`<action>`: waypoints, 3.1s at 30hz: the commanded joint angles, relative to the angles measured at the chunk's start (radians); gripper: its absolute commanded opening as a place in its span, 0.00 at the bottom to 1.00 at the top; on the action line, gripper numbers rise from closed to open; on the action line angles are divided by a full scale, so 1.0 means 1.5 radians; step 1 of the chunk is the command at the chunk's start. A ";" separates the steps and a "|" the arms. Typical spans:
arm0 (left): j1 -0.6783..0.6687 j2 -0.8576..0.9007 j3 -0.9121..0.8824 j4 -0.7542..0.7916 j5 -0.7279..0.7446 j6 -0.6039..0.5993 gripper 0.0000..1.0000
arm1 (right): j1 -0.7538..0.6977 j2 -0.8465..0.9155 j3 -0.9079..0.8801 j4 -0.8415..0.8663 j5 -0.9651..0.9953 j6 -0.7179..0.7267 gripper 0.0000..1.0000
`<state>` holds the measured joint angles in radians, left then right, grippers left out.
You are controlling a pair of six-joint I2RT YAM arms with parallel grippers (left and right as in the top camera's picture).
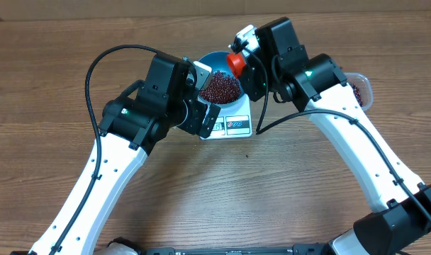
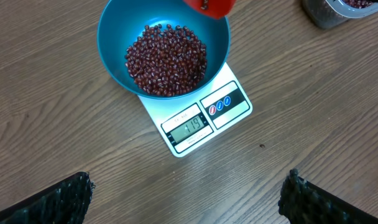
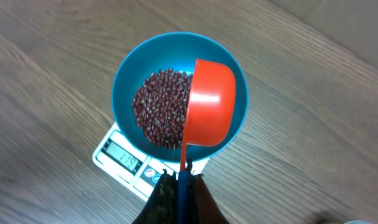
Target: Scoop item into bowl and weigh 150g on scale
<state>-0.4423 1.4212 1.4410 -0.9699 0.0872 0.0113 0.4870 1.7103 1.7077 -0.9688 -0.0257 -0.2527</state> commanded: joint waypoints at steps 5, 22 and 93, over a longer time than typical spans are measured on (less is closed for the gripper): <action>0.002 0.003 0.005 0.001 0.009 0.013 1.00 | 0.016 -0.004 0.017 0.035 0.064 -0.021 0.04; 0.002 0.003 0.005 0.001 0.009 0.013 1.00 | -0.139 -0.070 0.018 -0.006 0.021 0.119 0.04; 0.002 0.003 0.005 0.001 0.009 0.013 0.99 | -0.511 0.153 -0.056 -0.143 -0.282 -0.065 0.04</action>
<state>-0.4423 1.4212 1.4410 -0.9699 0.0872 0.0109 -0.2653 1.9366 1.6283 -1.1873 -0.3355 -0.3176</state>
